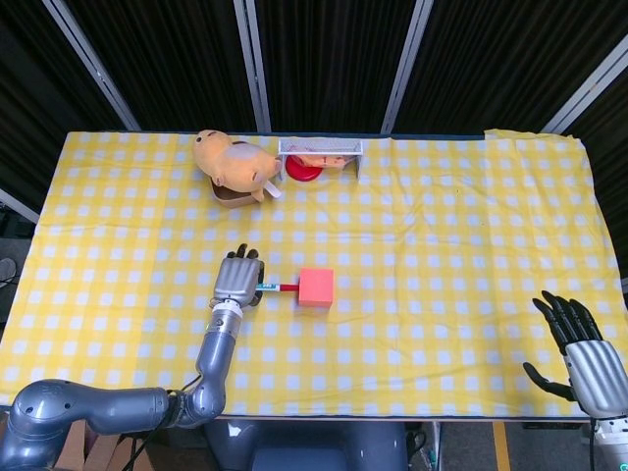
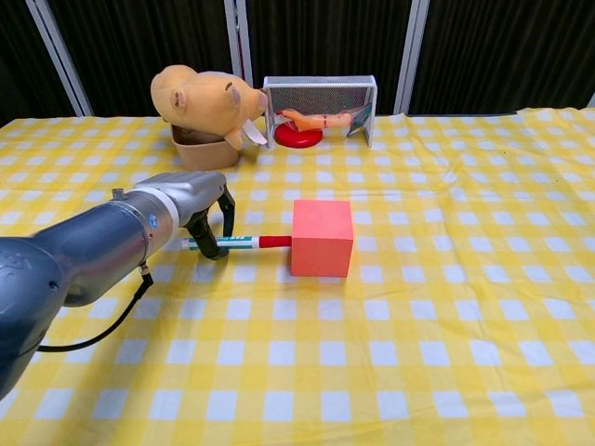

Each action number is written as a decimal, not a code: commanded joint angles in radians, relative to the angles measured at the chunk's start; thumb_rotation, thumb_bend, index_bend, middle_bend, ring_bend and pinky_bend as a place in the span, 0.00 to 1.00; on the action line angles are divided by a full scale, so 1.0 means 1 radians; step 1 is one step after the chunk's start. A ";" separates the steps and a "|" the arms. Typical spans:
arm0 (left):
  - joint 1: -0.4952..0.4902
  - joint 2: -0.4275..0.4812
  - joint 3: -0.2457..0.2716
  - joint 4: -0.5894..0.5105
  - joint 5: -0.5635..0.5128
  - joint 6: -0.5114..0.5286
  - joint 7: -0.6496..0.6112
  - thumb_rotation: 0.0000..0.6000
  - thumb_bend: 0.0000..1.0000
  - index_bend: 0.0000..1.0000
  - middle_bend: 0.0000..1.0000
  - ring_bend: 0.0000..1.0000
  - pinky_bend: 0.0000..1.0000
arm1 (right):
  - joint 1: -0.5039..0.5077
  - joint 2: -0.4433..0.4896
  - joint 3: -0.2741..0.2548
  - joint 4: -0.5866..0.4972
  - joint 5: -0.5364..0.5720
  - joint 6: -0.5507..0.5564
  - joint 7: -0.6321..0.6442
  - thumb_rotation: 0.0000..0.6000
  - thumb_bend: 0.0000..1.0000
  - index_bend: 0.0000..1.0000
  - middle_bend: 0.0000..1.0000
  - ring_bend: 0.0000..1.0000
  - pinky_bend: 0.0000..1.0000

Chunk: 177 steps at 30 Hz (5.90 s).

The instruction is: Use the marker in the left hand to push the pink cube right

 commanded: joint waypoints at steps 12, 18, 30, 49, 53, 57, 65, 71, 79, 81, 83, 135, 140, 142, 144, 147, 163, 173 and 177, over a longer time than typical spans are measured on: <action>-0.014 0.006 -0.001 -0.007 -0.024 0.009 0.024 1.00 0.49 0.62 0.19 0.08 0.20 | -0.001 -0.001 -0.002 -0.002 -0.004 0.002 -0.001 1.00 0.32 0.00 0.00 0.00 0.00; -0.040 -0.023 -0.011 0.015 -0.029 -0.001 0.031 1.00 0.49 0.62 0.19 0.08 0.20 | -0.001 0.000 -0.002 -0.003 -0.003 0.002 0.002 1.00 0.32 0.00 0.00 0.00 0.00; -0.120 -0.087 -0.068 0.057 -0.048 -0.004 0.067 1.00 0.49 0.62 0.19 0.08 0.20 | -0.001 0.004 -0.002 -0.005 -0.003 0.004 0.016 1.00 0.32 0.00 0.00 0.00 0.00; -0.222 -0.170 -0.117 0.134 -0.118 -0.009 0.140 1.00 0.49 0.62 0.19 0.08 0.20 | -0.003 0.007 0.003 -0.001 0.003 0.010 0.034 1.00 0.32 0.00 0.00 0.00 0.00; -0.214 -0.155 -0.113 0.120 -0.127 0.004 0.150 1.00 0.49 0.62 0.19 0.08 0.20 | -0.003 0.007 0.003 0.000 0.001 0.011 0.034 1.00 0.32 0.00 0.00 0.00 0.00; -0.209 -0.141 -0.113 0.102 -0.132 0.011 0.155 1.00 0.50 0.62 0.19 0.08 0.20 | -0.003 0.006 0.002 -0.002 0.000 0.011 0.030 1.00 0.32 0.00 0.00 0.00 0.00; -0.229 -0.137 -0.122 0.081 -0.151 0.019 0.182 1.00 0.51 0.62 0.19 0.08 0.20 | -0.004 0.006 0.003 -0.004 0.001 0.012 0.028 1.00 0.32 0.00 0.00 0.00 0.00; -0.260 -0.166 -0.145 0.105 -0.189 0.025 0.210 1.00 0.51 0.62 0.19 0.08 0.20 | -0.004 0.009 0.004 -0.003 0.003 0.014 0.040 1.00 0.32 0.00 0.00 0.00 0.00; -0.312 -0.220 -0.185 0.178 -0.237 0.013 0.236 1.00 0.51 0.62 0.19 0.08 0.20 | -0.006 0.011 0.003 -0.005 -0.001 0.019 0.051 1.00 0.32 0.00 0.00 0.00 0.00; -0.327 -0.236 -0.195 0.202 -0.239 0.007 0.233 1.00 0.51 0.62 0.19 0.08 0.20 | -0.006 0.012 0.003 -0.005 -0.001 0.020 0.054 1.00 0.32 0.00 0.00 0.00 0.00; -0.339 -0.247 -0.201 0.221 -0.238 0.000 0.234 1.00 0.51 0.62 0.19 0.08 0.20 | -0.006 0.012 0.004 -0.004 0.000 0.021 0.058 1.00 0.32 0.00 0.00 0.00 0.00; 0.036 0.284 0.102 -0.329 -0.029 0.065 0.051 1.00 0.48 0.61 0.18 0.08 0.20 | -0.012 0.010 0.007 -0.005 0.012 0.015 0.034 1.00 0.32 0.00 0.00 0.00 0.00; 0.080 0.332 0.145 -0.337 0.006 0.056 -0.006 1.00 0.47 0.59 0.17 0.08 0.20 | -0.011 0.008 0.006 -0.007 0.012 0.009 0.025 1.00 0.32 0.00 0.00 0.00 0.00; 0.099 0.350 0.158 -0.334 0.021 0.051 -0.039 1.00 0.46 0.58 0.17 0.08 0.20 | -0.010 0.007 0.006 -0.009 0.011 0.007 0.020 1.00 0.32 0.00 0.00 0.00 0.00; 0.119 0.366 0.167 -0.322 0.034 0.047 -0.074 1.00 0.45 0.57 0.17 0.08 0.20 | -0.008 0.006 0.006 -0.011 0.010 0.003 0.012 1.00 0.32 0.00 0.00 0.00 0.00; 0.133 0.372 0.172 -0.304 0.051 0.035 -0.112 1.00 0.44 0.56 0.17 0.08 0.20 | -0.007 0.003 0.005 -0.014 0.012 -0.002 0.006 1.00 0.32 0.00 0.00 0.00 0.00; 0.236 0.488 0.195 -0.379 0.170 0.040 -0.303 1.00 0.15 0.15 0.05 0.02 0.11 | -0.009 0.005 0.003 -0.003 0.010 0.000 0.005 1.00 0.32 0.00 0.00 0.00 0.00; 0.445 0.643 0.358 -0.450 0.576 0.217 -0.539 1.00 0.15 0.07 0.00 0.00 0.07 | -0.007 -0.003 0.001 0.012 -0.005 0.004 -0.020 1.00 0.32 0.00 0.00 0.00 0.00; 0.530 0.695 0.428 -0.444 0.705 0.286 -0.632 1.00 0.15 0.01 0.00 0.00 0.04 | -0.005 -0.011 -0.002 0.014 -0.008 -0.004 -0.052 1.00 0.32 0.00 0.00 0.00 0.00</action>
